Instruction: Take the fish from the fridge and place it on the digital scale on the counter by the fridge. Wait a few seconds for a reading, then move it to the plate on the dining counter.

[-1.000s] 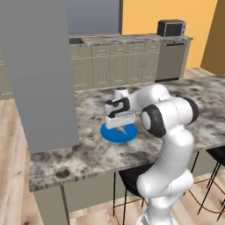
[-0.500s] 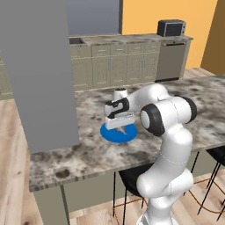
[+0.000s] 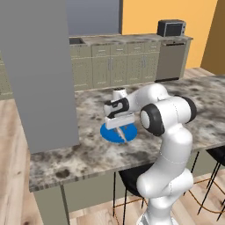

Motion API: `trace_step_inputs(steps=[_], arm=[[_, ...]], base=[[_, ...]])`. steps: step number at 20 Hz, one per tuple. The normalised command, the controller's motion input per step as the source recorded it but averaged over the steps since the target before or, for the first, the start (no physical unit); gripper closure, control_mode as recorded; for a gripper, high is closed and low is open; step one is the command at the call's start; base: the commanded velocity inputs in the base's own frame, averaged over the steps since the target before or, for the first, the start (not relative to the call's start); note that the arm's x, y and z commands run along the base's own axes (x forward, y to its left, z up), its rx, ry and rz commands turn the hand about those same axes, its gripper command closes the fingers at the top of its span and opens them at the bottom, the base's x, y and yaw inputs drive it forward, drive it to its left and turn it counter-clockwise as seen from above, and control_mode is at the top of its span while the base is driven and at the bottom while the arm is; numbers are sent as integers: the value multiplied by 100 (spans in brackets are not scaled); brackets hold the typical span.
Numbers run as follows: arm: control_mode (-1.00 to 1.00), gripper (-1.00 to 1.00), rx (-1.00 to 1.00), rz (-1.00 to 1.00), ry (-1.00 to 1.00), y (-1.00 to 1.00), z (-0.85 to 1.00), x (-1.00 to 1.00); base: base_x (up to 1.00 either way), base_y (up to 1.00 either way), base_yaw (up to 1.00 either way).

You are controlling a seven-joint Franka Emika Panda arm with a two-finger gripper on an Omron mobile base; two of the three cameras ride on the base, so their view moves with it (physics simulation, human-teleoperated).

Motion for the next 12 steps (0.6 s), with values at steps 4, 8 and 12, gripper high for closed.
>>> trace_step_inputs(steps=[4, 8, 12], arm=[[-100, -100, 0, 0, 0, 0, 17, 0], [-100, -100, 0, 0, 0, -12, 49, -11], [-100, -100, 0, 0, 0, -38, 79, -79]], base=[[0, 0, 0], [0, 0, 0], [0, 0, 0]])
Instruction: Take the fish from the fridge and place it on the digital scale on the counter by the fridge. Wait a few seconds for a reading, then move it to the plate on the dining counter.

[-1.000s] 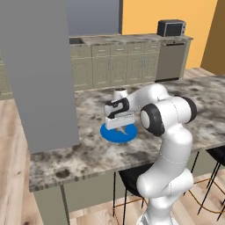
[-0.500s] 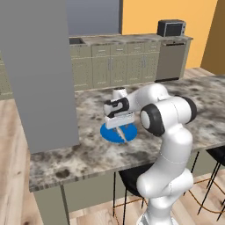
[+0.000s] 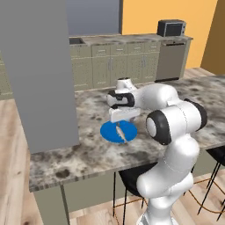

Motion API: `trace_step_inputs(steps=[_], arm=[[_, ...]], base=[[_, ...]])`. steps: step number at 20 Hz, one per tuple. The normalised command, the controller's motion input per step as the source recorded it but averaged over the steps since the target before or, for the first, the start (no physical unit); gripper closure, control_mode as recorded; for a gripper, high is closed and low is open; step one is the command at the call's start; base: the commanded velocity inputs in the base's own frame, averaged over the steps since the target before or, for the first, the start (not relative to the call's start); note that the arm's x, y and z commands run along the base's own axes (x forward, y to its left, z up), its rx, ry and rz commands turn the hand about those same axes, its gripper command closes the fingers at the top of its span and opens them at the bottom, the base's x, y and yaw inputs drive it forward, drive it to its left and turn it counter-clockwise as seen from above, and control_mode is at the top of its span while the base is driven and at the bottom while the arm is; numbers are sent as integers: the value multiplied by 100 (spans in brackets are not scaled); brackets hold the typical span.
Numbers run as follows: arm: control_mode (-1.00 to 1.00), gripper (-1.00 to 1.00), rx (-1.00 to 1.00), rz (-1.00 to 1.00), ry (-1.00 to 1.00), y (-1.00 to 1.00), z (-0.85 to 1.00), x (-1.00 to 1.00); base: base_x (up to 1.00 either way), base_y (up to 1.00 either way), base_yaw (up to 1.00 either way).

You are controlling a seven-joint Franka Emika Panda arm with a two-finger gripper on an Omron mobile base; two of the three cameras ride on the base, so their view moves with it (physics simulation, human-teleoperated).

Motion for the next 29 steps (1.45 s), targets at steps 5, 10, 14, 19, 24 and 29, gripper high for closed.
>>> trace_step_inputs(steps=[5, 10, 14, 19, 24, 29], arm=[[-100, -100, 0, 0, -2, -46, 51, -100], [-100, -100, 0, 0, -2, -46, 33, -100], [-100, -100, 0, 0, -1, -42, 39, -100], [-100, -100, 0, 0, 0, -37, 43, -100], [-100, -100, 0, 0, -2, -26, 53, -100], [-100, -100, 0, 1, -4, -4, 80, -88]], base=[[0, 0, 0], [0, 0, 0], [0, 0, 0], [0, 0, 0], [0, 0, 0], [0, 0, 0]])
